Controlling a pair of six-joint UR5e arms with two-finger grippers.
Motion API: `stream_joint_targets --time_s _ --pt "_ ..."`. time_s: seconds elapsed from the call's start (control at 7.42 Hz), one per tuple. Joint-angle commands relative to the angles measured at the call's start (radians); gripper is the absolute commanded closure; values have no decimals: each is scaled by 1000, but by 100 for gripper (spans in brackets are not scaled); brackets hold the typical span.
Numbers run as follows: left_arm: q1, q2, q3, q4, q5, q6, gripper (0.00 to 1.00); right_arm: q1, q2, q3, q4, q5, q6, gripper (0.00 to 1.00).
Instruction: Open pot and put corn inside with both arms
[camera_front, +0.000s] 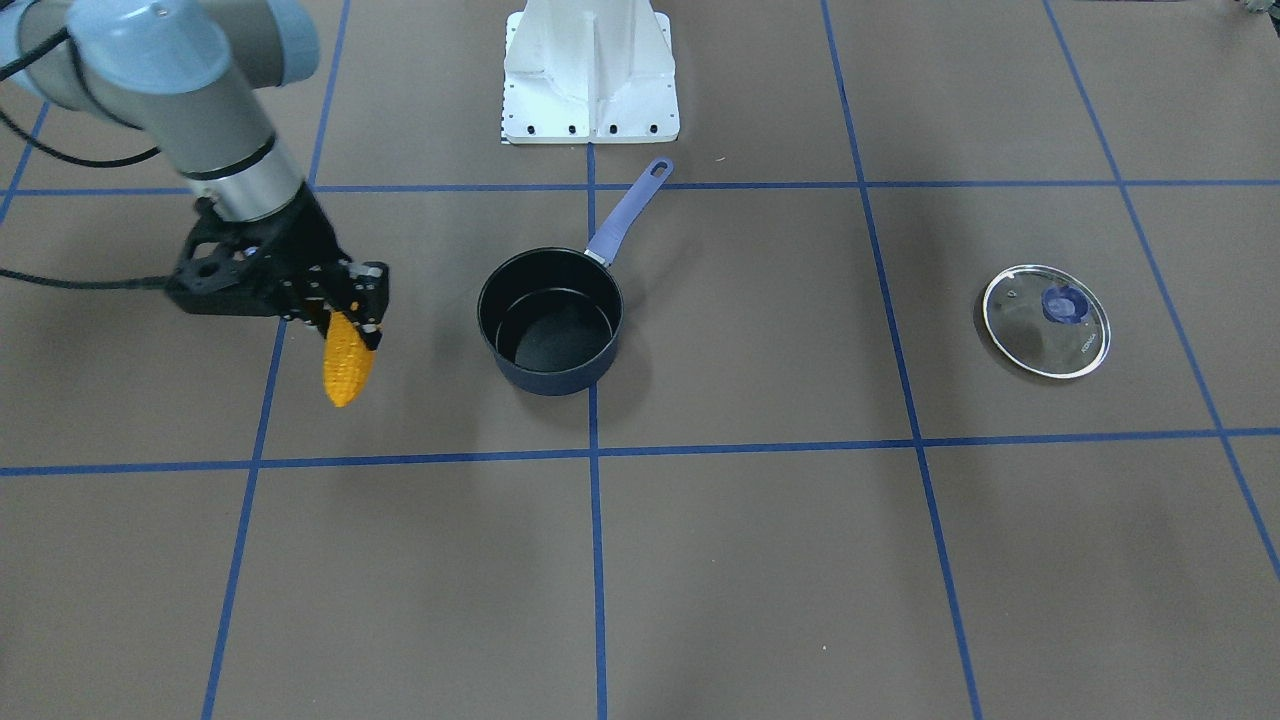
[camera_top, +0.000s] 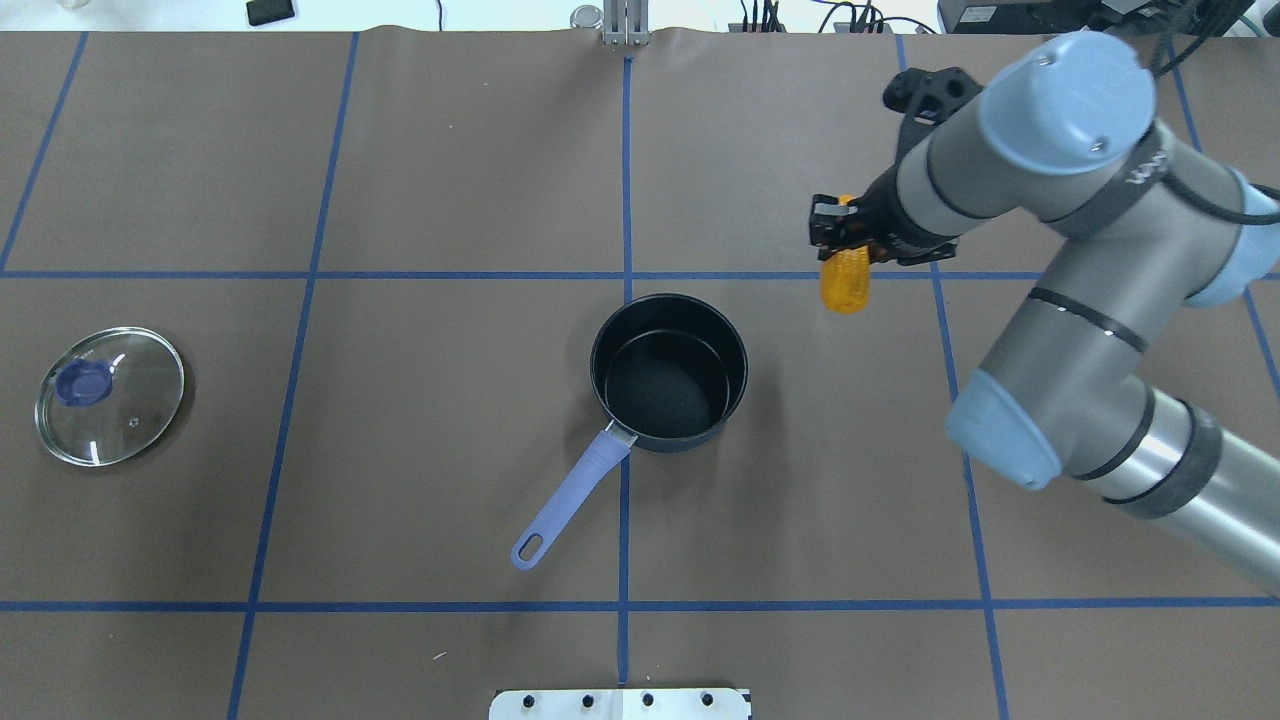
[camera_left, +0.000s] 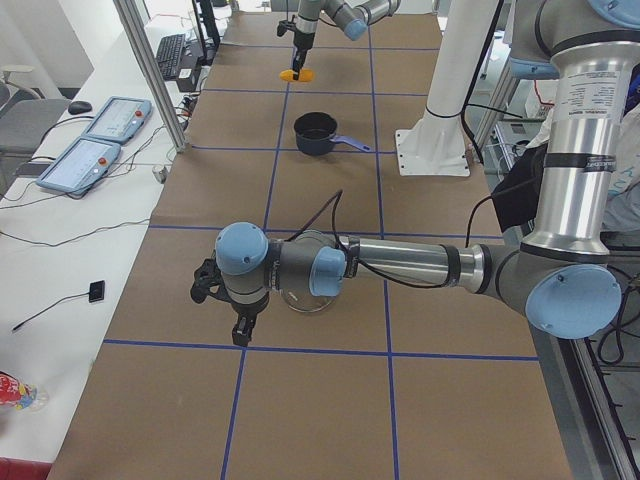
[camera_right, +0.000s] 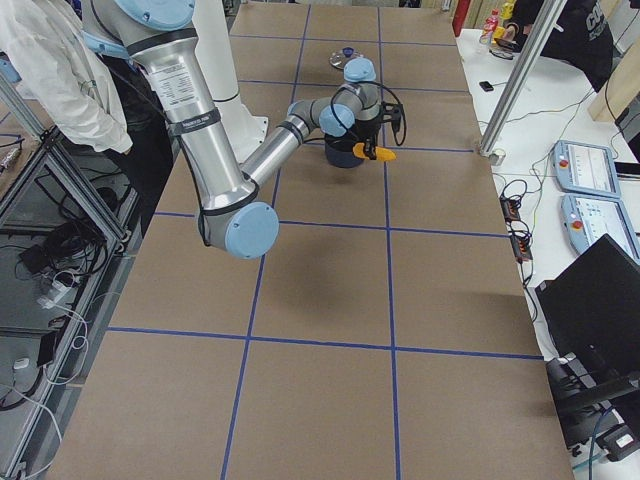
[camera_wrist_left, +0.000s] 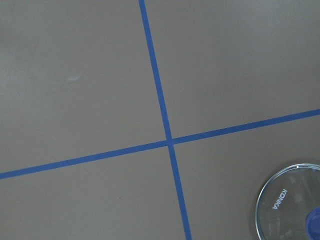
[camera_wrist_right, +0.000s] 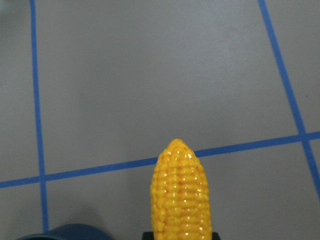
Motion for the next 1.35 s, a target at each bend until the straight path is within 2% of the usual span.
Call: stream_joint_targets --time_s 0.0,0.4,0.54,0.67,0.81,0.94,1.21 --pt "0 2 2 0 -3 -3 2 -171 133 -46 -71 -177 166 100" --pt "2 29 -1 -2 -4 4 2 -270 174 -123 -62 -298 211 100" --pt "2 31 -2 -2 -4 4 2 -282 174 -134 -59 -299 208 87" --pt "0 37 -2 -2 -4 4 2 -284 178 -140 -56 -310 202 63" --pt "2 40 -2 -2 -4 4 2 -284 183 -141 -50 -312 199 24" --pt "2 40 -1 -9 -4 4 2 -282 183 -141 -48 -312 193 0" --pt "2 42 2 -15 -4 4 2 -261 193 -140 -50 -306 156 0"
